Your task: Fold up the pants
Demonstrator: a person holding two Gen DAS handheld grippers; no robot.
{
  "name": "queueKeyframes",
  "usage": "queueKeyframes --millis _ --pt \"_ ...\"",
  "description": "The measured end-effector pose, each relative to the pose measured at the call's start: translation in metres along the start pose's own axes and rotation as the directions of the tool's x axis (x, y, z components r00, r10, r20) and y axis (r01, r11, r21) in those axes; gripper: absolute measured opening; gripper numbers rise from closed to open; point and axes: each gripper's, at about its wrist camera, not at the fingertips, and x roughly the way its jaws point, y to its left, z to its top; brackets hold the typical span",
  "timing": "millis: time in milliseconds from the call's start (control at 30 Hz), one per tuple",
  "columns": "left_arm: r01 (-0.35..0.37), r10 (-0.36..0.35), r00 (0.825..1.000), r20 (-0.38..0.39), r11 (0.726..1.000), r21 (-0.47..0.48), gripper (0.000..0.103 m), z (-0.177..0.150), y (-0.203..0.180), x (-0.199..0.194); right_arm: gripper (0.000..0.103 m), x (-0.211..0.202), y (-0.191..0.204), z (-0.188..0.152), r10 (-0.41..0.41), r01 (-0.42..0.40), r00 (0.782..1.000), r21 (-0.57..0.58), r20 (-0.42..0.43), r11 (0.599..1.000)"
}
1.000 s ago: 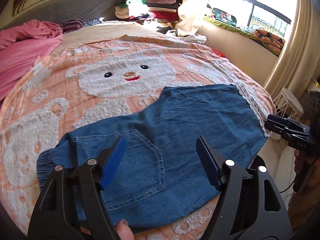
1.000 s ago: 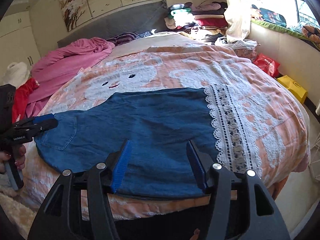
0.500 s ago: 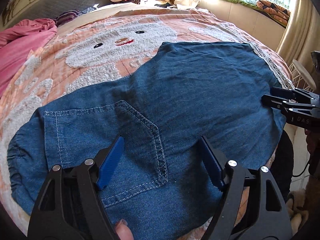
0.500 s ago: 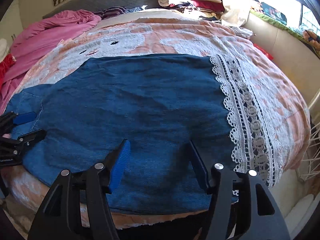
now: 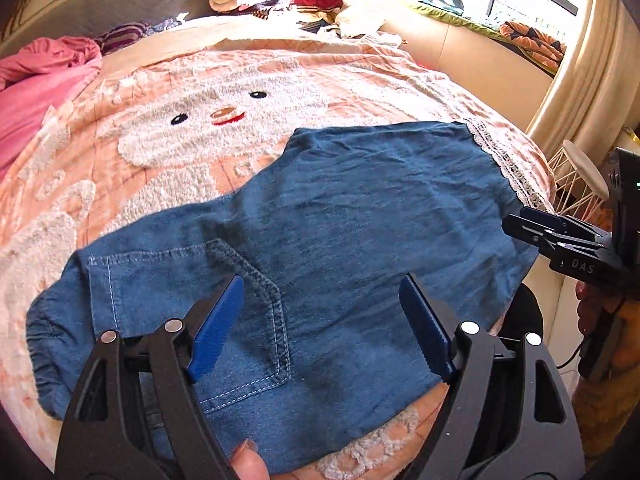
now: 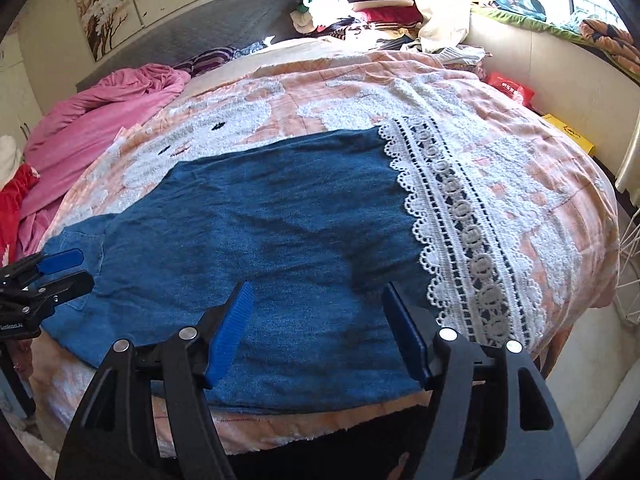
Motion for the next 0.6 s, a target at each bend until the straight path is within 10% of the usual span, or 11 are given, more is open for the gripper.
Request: queueKeyframes --millis 600 --pt "0.106 -0.107 0.994 0.014 0.991 0.086 0.077 0.034 -0.055 0.005 0.075 -0.066 -0.037 -0.003 -0.042 0.026 0.990 0.113 0.138 0.993"
